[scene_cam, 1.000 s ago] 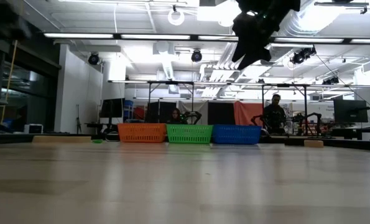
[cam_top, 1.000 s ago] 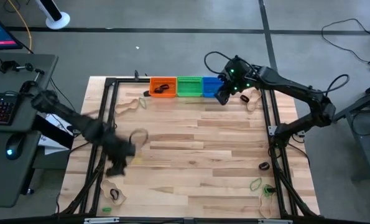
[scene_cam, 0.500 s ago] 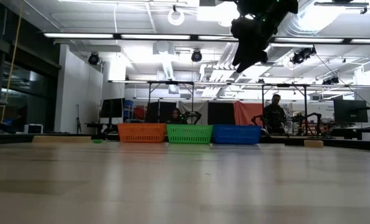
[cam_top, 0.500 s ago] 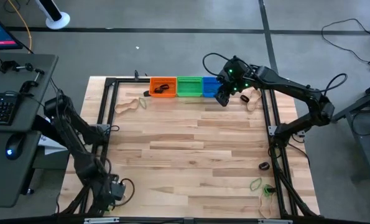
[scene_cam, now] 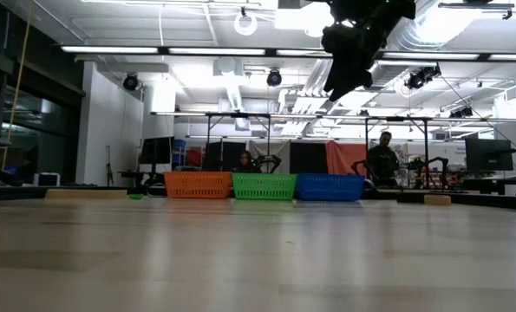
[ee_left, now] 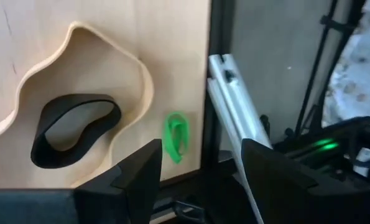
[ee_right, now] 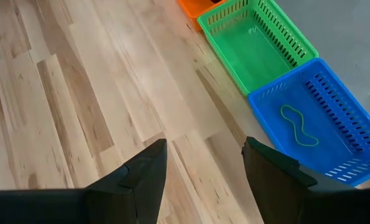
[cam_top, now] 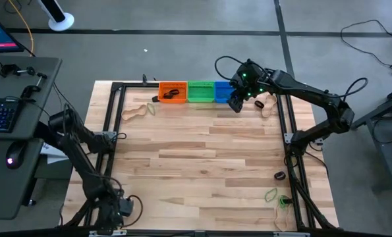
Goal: Sort rubber bands into baskets
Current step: Put the green rubber band into the blue basket
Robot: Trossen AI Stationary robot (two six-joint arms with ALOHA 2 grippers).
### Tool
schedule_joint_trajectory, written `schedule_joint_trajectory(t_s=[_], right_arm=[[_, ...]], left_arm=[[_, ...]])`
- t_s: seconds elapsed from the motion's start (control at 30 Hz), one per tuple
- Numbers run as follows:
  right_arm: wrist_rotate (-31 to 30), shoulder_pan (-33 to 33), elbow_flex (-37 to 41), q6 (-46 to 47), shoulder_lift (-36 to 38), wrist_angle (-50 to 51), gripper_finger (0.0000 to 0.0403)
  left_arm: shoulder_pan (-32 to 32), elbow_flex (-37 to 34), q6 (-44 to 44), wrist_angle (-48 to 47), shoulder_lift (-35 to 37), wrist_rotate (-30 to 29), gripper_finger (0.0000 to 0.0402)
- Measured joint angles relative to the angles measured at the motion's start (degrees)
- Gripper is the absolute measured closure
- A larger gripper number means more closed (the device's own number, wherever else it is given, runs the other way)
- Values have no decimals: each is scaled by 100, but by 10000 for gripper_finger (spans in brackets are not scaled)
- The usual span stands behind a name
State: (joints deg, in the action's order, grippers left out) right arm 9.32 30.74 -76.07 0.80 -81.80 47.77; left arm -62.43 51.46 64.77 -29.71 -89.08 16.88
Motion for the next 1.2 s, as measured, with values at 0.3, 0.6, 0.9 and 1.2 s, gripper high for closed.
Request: schedule_joint_trajectory(t_s=[0.3, 0.6, 0.9, 1.2], right_arm=[[0, 0, 0, 20, 0, -2, 203], [-31, 0, 0, 42, 0, -6, 203], [-72, 0, 0, 161, 0, -17, 203], [-80, 0, 0, 177, -2, -20, 203]], left_arm=[[-35, -2, 386, 287, -440, 155, 188], [-281, -2, 633, 387, -782, 205, 188], [-295, 0, 816, 207, -882, 138, 188], [-332, 1, 1175, 207, -923, -27, 245]])
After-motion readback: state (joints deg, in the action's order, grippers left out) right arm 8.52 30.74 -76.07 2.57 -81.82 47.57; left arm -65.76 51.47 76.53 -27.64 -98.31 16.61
